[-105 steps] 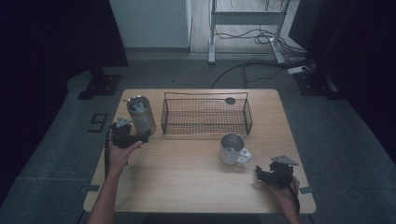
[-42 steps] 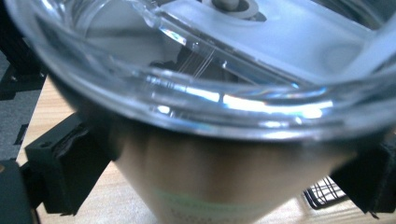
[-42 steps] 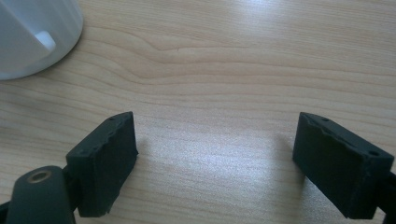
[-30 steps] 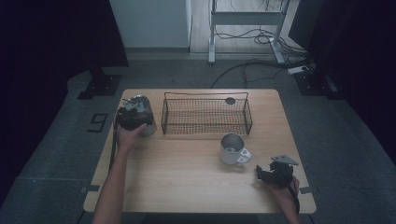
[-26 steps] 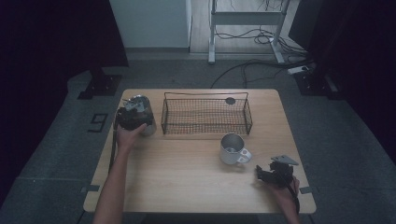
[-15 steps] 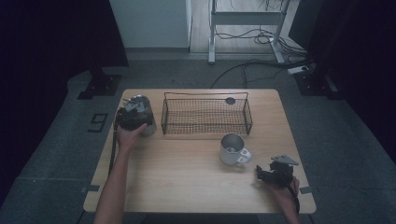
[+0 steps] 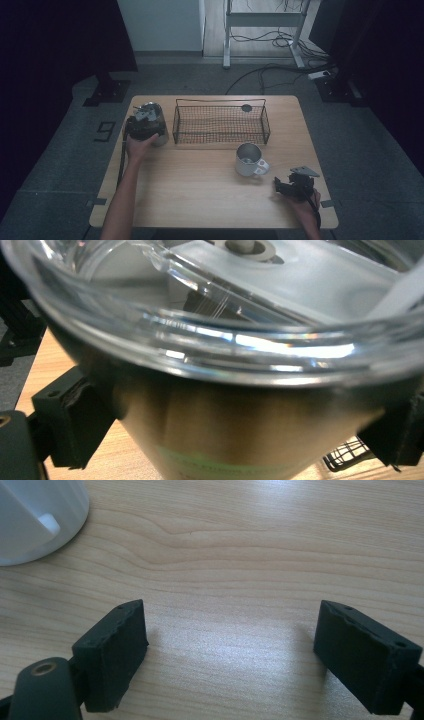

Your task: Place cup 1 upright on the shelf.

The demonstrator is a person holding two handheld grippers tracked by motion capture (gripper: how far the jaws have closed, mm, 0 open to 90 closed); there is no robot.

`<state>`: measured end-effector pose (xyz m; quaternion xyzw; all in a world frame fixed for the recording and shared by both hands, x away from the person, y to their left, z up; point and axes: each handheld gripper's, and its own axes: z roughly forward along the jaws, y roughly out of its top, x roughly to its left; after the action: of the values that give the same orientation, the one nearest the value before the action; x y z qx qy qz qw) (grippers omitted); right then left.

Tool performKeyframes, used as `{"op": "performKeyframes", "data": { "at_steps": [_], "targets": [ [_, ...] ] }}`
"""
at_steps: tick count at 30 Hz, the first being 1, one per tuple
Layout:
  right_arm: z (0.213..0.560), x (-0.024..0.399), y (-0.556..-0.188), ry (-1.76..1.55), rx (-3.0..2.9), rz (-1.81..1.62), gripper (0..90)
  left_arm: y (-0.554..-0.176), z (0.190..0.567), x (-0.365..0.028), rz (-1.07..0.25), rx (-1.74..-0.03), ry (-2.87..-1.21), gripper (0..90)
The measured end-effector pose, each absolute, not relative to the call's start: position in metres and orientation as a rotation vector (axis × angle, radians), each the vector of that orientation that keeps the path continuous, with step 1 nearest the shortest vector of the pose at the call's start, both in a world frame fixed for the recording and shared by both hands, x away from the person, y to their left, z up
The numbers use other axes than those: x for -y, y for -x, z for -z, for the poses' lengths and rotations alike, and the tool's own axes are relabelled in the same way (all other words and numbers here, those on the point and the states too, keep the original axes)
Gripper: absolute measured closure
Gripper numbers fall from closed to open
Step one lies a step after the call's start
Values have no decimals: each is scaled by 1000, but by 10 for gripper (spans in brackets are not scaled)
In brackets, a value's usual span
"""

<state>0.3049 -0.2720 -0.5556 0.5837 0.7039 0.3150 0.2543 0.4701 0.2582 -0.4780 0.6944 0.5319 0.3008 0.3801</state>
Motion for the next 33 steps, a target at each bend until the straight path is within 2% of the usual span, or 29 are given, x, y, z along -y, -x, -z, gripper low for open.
{"op": "performKeyframes", "data": {
  "at_steps": [33],
  "targets": [
    [556, 272, -305, -1586, -1912, -855, 134, -442, 438, -263, -767, -1302, -1727, 44]
  ]
}}
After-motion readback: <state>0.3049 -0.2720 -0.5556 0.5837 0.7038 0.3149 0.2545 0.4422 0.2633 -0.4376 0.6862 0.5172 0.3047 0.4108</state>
